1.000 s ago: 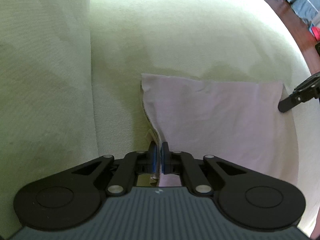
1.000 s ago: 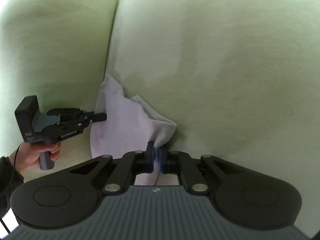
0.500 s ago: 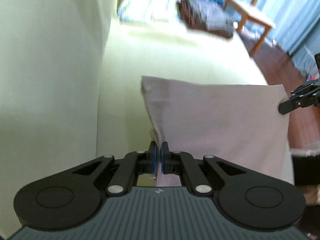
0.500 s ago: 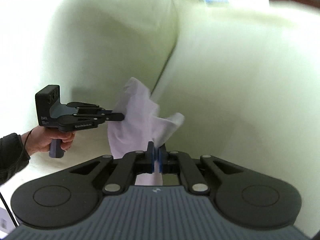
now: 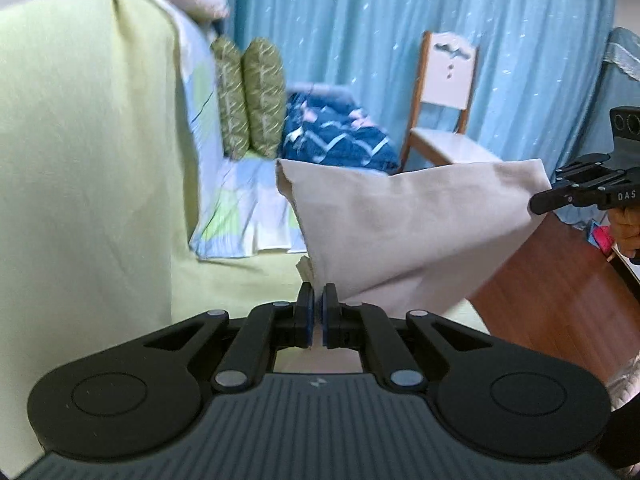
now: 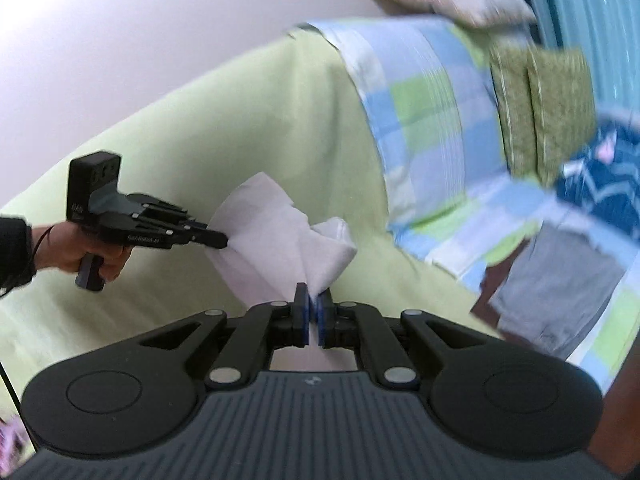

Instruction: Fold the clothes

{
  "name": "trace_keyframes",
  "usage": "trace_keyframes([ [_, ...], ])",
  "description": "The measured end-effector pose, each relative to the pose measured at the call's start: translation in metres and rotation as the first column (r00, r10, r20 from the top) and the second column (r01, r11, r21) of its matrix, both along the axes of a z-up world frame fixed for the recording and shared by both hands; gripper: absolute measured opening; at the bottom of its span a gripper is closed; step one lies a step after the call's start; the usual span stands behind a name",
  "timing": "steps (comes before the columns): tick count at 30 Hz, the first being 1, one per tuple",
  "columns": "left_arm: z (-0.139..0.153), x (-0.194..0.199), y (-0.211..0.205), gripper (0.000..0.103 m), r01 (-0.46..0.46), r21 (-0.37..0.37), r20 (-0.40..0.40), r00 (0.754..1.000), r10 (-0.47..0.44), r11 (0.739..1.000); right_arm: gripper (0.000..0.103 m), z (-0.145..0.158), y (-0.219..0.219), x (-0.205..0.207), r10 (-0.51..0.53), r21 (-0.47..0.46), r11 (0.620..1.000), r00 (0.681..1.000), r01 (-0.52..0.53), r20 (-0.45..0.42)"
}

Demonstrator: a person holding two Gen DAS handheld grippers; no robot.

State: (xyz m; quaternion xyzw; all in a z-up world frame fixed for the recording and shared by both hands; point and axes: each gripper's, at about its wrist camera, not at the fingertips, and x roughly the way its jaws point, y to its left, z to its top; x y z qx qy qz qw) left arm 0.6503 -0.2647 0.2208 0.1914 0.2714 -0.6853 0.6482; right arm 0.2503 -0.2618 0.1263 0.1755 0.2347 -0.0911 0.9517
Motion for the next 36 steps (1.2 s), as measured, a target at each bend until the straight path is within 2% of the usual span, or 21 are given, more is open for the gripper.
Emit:
trace_keyframes([
  [3,-0.018,-0.021,0.047,0.001,-0.006,-0.028,0.016,1.0,0.006,1.0,0.003,-0.014,0.053,-0.013,0.011,-0.076,0.997,1.0,-0.012,-0.012],
  [6,-0.052,-0.044,0.106,0.001,-0.009,-0.02,0.017,1.0,0.009,1.0,0.003,-0.044,0.114,-0.025,0.052,-0.141,0.988,0.998,-0.058,-0.04],
  [10,-0.119,-0.083,0.209,0.001,-0.043,0.062,-0.028,0.999,0.044,0.997,0.003,-0.109,0.204,-0.04,0.131,-0.102,0.985,0.986,-0.141,-0.101],
  [12,-0.141,-0.101,0.25,0.001,-0.051,0.108,-0.042,0.998,0.056,0.993,0.003,-0.127,0.231,-0.044,0.18,-0.081,0.978,0.974,-0.192,-0.135],
  [14,-0.159,-0.117,0.287,0.001,-0.069,0.142,-0.061,0.995,0.079,0.987,0.003,-0.132,0.249,-0.045,0.243,-0.07,0.964,0.956,-0.257,-0.167],
  [17,-0.179,-0.141,0.349,0.001,-0.147,0.182,-0.099,0.981,0.166,0.972,0.003,-0.127,0.265,-0.05,0.326,-0.062,0.937,0.925,-0.344,-0.195],
  [22,-0.193,-0.166,0.396,0.001,-0.236,0.209,-0.098,0.96,0.261,0.949,0.003,-0.12,0.29,-0.057,0.435,-0.097,0.881,0.874,-0.463,-0.217],
  [26,-0.205,-0.177,0.408,0.001,-0.276,0.222,-0.102,0.947,0.304,0.935,0.003,-0.125,0.306,-0.057,0.487,-0.11,0.846,0.84,-0.522,-0.239],
  [33,-0.218,-0.18,0.411,0.001,-0.275,0.211,-0.08,0.951,0.297,0.938,0.003,-0.132,0.29,-0.045,0.48,-0.088,0.853,0.839,-0.514,-0.255],
  [36,-0.222,-0.179,0.415,0.001,-0.273,0.204,-0.082,0.952,0.295,0.94,0.003,-0.133,0.28,-0.042,0.461,-0.027,0.877,0.854,-0.481,-0.241],
])
